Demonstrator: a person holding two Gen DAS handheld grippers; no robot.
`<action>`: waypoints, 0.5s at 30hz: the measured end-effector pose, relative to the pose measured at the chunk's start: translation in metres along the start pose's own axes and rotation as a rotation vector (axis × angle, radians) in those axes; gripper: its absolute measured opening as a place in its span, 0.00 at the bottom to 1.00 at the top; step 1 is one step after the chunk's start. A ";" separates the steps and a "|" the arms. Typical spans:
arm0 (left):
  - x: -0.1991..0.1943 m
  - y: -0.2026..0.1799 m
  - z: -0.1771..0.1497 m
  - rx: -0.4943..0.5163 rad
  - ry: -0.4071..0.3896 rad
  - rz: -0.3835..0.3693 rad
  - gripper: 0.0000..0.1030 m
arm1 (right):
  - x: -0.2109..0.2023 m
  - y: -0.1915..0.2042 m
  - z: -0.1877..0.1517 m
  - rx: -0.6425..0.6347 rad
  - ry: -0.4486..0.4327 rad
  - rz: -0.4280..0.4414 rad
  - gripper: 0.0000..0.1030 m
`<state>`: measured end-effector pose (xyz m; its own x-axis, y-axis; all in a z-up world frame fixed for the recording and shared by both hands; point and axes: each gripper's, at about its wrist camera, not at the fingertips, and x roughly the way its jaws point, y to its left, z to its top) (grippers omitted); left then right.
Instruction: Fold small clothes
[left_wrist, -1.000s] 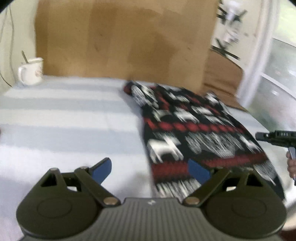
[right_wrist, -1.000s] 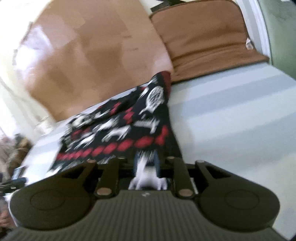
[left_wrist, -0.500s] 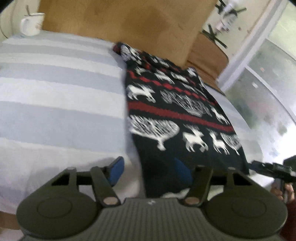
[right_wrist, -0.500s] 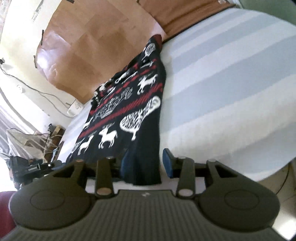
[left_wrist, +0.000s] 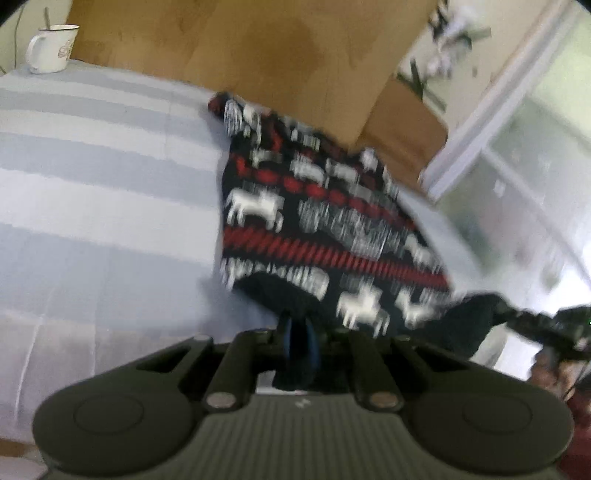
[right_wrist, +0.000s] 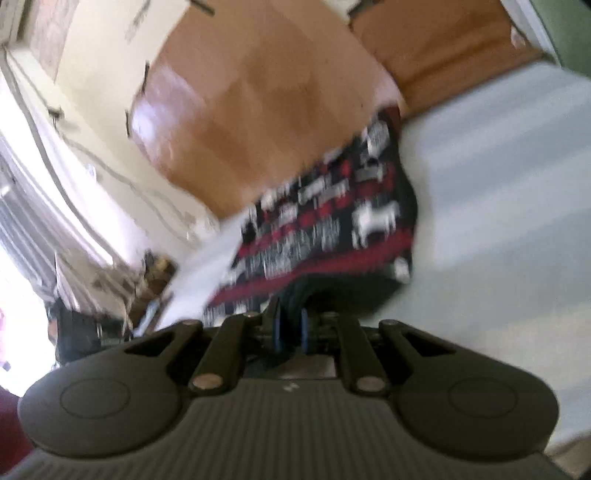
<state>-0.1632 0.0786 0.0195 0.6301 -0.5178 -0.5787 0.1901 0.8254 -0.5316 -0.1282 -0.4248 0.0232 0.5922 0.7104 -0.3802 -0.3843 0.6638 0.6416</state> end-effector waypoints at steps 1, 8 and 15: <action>-0.001 0.004 0.010 -0.032 -0.027 -0.022 0.08 | 0.006 0.000 0.011 0.002 -0.024 -0.005 0.12; 0.032 0.028 0.093 -0.178 -0.171 0.046 0.34 | 0.080 -0.040 0.089 0.105 -0.144 -0.091 0.19; 0.056 0.057 0.096 -0.233 -0.150 0.151 0.59 | 0.097 -0.068 0.091 0.142 -0.212 -0.215 0.61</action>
<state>-0.0448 0.1186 0.0163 0.7452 -0.3403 -0.5735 -0.0804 0.8079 -0.5838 0.0202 -0.4225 0.0031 0.7892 0.4828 -0.3795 -0.1408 0.7438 0.6534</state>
